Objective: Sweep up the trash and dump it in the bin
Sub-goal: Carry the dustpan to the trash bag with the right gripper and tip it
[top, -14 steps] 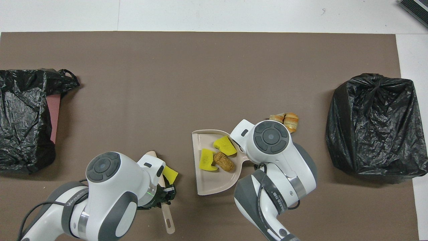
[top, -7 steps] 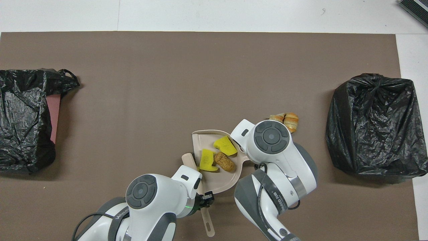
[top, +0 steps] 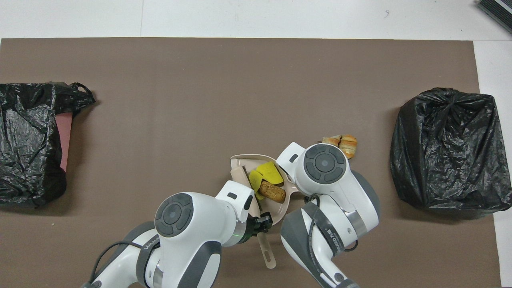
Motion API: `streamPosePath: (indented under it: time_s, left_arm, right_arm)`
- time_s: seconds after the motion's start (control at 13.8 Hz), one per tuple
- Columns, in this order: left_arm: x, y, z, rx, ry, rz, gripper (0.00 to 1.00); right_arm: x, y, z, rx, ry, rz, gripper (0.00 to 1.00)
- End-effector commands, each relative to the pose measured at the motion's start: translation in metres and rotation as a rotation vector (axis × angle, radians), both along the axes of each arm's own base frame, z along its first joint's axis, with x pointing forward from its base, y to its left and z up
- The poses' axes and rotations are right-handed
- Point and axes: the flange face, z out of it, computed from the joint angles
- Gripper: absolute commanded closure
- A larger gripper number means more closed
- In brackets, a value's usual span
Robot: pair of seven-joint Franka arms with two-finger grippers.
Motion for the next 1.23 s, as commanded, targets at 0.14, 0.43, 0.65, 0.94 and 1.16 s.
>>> streamPosePath:
  time_s: [0.14, 0.43, 0.65, 0.94, 1.16]
  left_arm:
    - [0.042, 0.015, 0.032, -0.030, 0.016, 0.140, 1.00]
    - [0.059, 0.048, 0.043, 0.078, -0.008, 0.087, 1.00]
    - [0.059, 0.072, 0.042, 0.232, -0.055, -0.031, 1.00]
    - [0.029, 0.073, 0.023, 0.263, -0.006, -0.188, 1.00]
    - [-0.010, 0.047, -0.002, 0.294, 0.011, -0.240, 1.00]
  right_arm:
    - [0.000, -0.001, 0.003, -0.004, -0.009, -0.026, 1.00]
    - [0.003, -0.004, 0.006, 0.005, -0.011, -0.038, 1.00]
    - [0.016, -0.030, 0.026, 0.008, -0.011, -0.083, 1.00]
    - [0.033, -0.086, 0.081, 0.035, -0.027, -0.155, 1.00]
    - [0.054, -0.145, 0.140, 0.057, -0.072, -0.243, 1.00]
